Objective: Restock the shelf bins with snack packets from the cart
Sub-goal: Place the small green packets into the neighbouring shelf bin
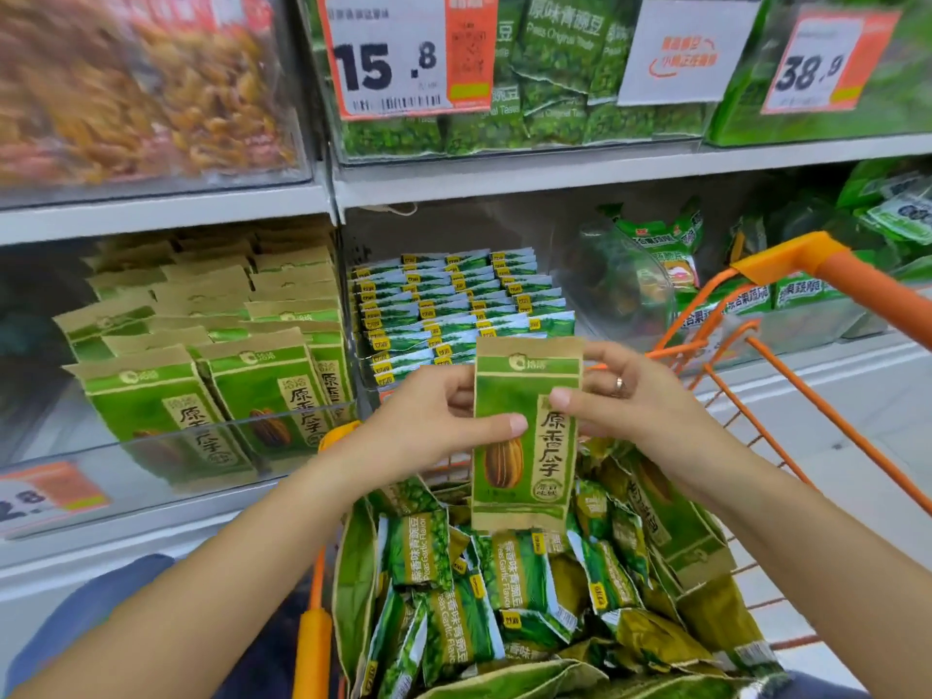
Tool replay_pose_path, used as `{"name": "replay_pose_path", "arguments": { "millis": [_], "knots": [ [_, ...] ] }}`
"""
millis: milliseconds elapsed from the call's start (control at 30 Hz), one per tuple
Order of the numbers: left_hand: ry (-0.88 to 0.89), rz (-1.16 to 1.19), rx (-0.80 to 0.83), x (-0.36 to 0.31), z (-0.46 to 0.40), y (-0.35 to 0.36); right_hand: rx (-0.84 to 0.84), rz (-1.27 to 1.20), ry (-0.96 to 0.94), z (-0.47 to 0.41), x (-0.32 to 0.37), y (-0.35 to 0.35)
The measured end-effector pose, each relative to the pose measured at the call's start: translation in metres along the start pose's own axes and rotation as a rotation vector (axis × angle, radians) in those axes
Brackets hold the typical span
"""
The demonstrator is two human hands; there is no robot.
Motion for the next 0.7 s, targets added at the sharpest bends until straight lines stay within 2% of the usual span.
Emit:
{"name": "replay_pose_path", "arguments": {
  "millis": [100,333,433,533,600,700],
  "knots": [
    [0.023,0.054,-0.198,-0.012,0.039,-0.035,0.087,-0.019,-0.011,-0.010,0.014,0.038],
    [-0.055,0.218,-0.671,-0.002,0.150,-0.114,0.209,-0.003,-0.094,-0.049,0.040,0.169],
    [-0.069,0.224,-0.929,0.009,0.201,-0.166,0.106,0.092,-0.198,-0.060,0.040,0.196],
    [-0.033,0.212,-1.143,0.012,0.232,-0.221,-0.023,0.360,-0.368,-0.064,0.043,0.208],
    [-0.054,0.157,-1.202,0.016,0.235,-0.250,-0.068,0.491,-0.456,-0.064,0.043,0.215],
    [-0.143,0.046,-1.085,0.030,0.213,-0.276,-0.152,0.544,-0.566,-0.062,0.042,0.221]
  ]
}}
Point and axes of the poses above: each hand's wrist, its own z-axis away from the middle knuckle, its own y-axis out of the palm, x = y × z, the point moved 5 cm from there along -z, towards the middle knuckle, and after that the axes turned 4 degrees about x, right-handed, at the moved point
